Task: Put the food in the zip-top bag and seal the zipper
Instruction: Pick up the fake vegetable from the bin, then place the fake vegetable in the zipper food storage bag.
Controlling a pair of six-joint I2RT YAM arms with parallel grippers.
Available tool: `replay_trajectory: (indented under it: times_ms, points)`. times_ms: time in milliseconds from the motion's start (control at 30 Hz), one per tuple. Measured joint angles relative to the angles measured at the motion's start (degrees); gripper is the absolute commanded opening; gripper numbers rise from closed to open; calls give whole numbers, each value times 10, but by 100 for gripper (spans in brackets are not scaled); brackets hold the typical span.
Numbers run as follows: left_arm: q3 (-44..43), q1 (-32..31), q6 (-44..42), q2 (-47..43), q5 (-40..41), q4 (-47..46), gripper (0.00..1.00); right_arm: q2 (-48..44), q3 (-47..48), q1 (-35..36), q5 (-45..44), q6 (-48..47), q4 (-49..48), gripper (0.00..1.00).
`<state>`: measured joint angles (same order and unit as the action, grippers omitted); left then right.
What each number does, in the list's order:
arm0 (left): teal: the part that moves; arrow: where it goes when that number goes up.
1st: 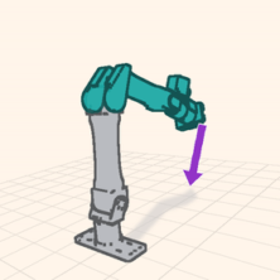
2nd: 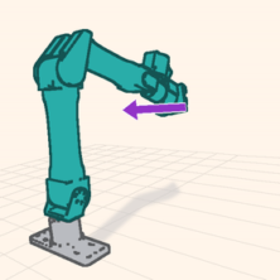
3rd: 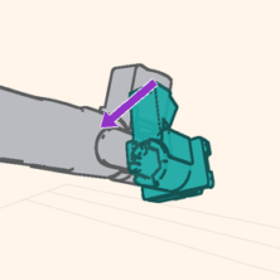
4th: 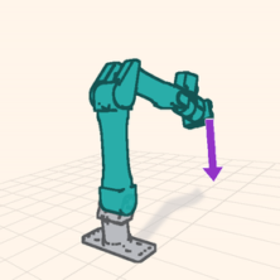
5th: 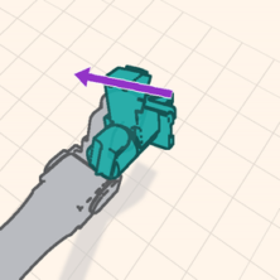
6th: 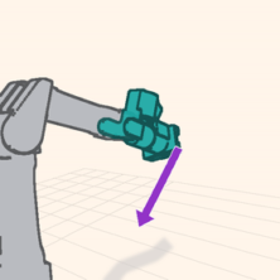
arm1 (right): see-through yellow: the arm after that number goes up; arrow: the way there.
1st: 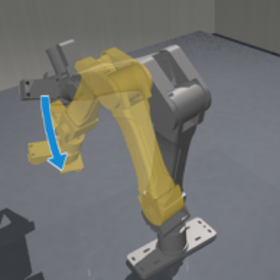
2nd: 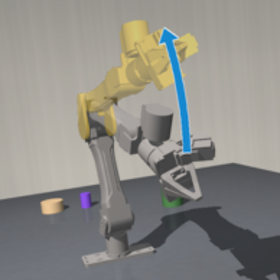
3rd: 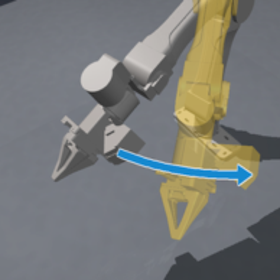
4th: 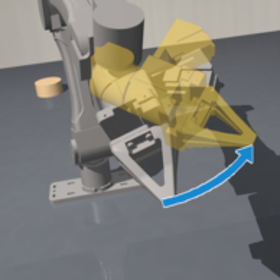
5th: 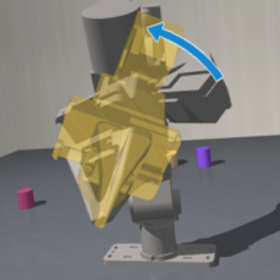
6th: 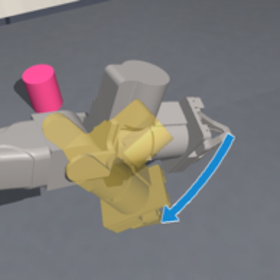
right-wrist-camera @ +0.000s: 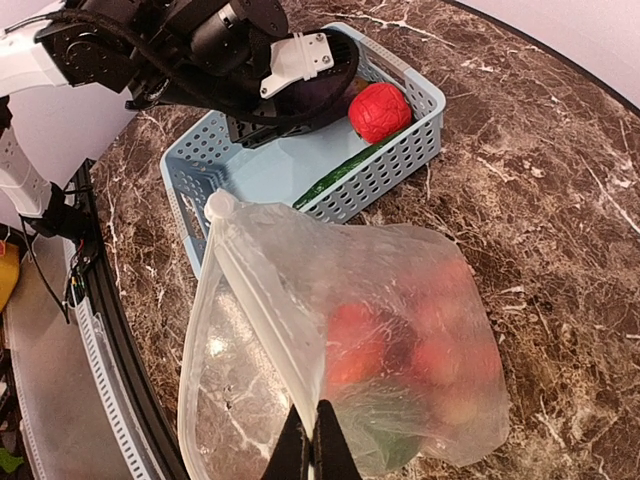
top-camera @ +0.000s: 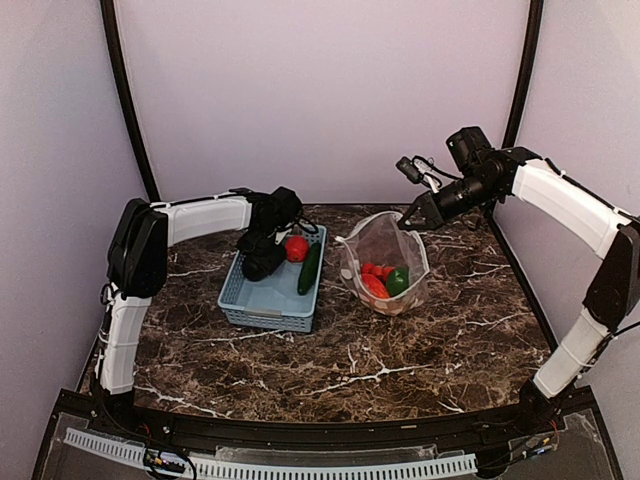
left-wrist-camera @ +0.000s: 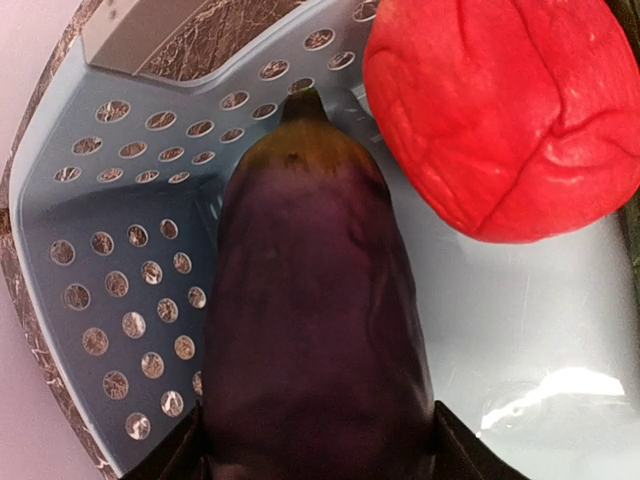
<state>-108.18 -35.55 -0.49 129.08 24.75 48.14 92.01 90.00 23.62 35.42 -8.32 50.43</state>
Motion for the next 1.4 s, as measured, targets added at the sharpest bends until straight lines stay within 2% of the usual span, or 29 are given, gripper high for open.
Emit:
replay_trajectory:
  times_ms: [400, 600, 733, 867, 1000, 1100, 1233, 1400]
  points:
    - [-12, -8, 40, -23, -16, 30, 45, 1, 2, 0, 1, -1, 1, 0]
    - [26, -30, 57, -122, -43, 23, 45, 1, 2, 0, -1, -2, 2, 0]
    - [99, -44, 72, -213, -61, -9, 47, 1, 2, 0, -8, -2, 2, 0]
    - [184, -47, 84, -295, -92, -49, 46, 1, 2, 0, -14, -3, 2, 0]
    - [194, -47, 93, -318, -123, -59, 46, 1, 2, 0, -23, -5, 2, 0]
    - [207, -48, 100, -333, -186, -99, 46, 1, 2, 0, -33, -5, 1, 0]
    - [258, -63, 109, -380, -324, -191, 46, 1, 2, 0, -36, -5, 2, 0]
    - [298, -122, 118, -420, -459, -352, 46, 2, 12, 0, -37, -5, 7, 0]
